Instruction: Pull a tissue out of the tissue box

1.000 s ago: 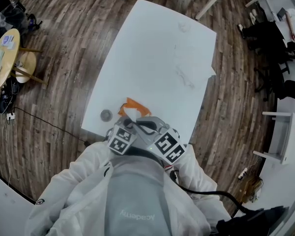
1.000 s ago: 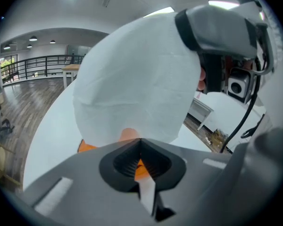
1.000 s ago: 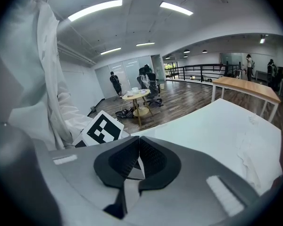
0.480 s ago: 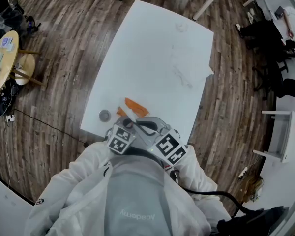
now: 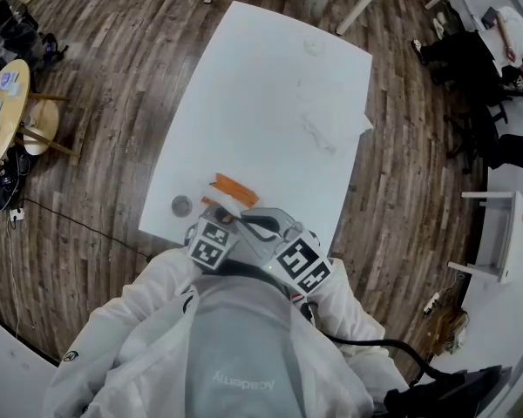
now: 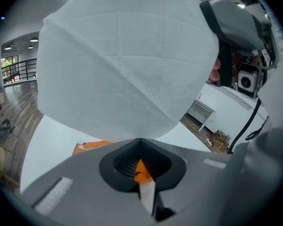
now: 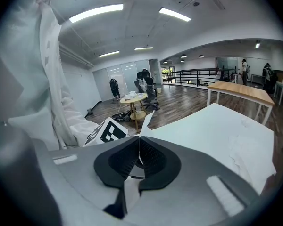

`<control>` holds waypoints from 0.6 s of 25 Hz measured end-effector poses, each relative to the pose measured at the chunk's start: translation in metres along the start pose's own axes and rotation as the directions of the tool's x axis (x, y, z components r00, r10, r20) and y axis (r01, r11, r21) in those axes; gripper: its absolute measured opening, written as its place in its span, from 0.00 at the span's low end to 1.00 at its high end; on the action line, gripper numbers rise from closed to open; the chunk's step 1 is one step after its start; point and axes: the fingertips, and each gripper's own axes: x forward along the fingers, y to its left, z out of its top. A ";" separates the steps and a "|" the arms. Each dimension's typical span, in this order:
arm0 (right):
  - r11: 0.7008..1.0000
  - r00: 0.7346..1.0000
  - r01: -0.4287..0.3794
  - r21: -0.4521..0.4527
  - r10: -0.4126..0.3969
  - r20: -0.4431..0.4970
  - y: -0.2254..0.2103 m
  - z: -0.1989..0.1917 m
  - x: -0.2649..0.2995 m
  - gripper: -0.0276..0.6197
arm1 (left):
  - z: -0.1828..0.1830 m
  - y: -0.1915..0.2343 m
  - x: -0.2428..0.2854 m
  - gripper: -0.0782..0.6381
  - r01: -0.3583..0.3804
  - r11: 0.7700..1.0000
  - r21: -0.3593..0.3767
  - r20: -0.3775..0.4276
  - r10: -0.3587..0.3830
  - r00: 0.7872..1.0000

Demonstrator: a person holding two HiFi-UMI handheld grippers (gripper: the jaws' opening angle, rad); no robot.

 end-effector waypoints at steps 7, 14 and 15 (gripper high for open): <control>1.000 1.000 0.018 0.008 -0.018 0.011 -0.004 -0.005 -0.007 0.05 | 0.011 0.000 0.012 0.11 -0.007 1.000 0.015 0.022 0.007 1.000; 0.999 0.999 0.037 0.015 -0.038 0.025 -0.006 -0.006 -0.017 0.05 | 0.025 -0.001 0.019 0.11 -0.016 1.000 0.011 0.049 0.015 0.999; 0.999 0.999 0.040 0.016 -0.040 0.027 -0.007 -0.006 -0.019 0.05 | 0.029 -0.001 0.020 0.11 -0.018 1.000 0.012 0.053 0.018 0.998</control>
